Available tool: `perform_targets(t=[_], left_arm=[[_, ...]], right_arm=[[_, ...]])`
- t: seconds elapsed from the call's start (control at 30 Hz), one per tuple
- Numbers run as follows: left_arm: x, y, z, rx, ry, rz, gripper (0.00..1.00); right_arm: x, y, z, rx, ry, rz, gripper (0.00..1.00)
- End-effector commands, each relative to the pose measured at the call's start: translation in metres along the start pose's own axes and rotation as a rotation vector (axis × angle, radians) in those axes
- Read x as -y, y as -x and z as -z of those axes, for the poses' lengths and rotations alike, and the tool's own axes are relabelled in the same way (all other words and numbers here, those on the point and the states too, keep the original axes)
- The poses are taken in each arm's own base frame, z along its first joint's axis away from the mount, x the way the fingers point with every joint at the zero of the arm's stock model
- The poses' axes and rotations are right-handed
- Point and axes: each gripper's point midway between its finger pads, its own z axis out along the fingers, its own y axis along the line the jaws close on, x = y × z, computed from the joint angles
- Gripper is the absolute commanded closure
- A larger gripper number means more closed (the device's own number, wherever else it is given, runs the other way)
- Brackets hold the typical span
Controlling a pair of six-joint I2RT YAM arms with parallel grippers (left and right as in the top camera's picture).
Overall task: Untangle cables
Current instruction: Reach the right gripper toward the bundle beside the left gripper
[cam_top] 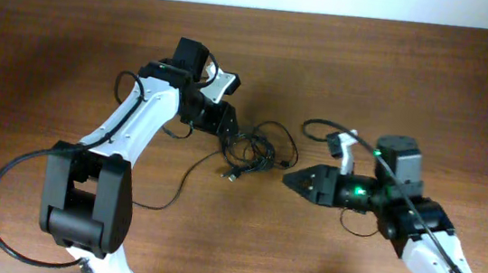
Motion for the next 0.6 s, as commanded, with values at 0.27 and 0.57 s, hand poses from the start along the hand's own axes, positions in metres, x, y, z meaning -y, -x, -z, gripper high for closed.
perform_targets(t=[0.27, 0.57], left_arm=[[-0.081, -0.009, 0.032, 0.058, 0.448, 0.391, 0.32], [-0.103, -0.018, 0.040, 0.073, 0.317, 0.552, 0.31]], right_arm=[[-0.017, 0.015, -0.090, -0.060, -0.148, -0.083, 0.52], [0.018, 0.067, -0.086, 0.173, -0.445, -0.064, 0.52]])
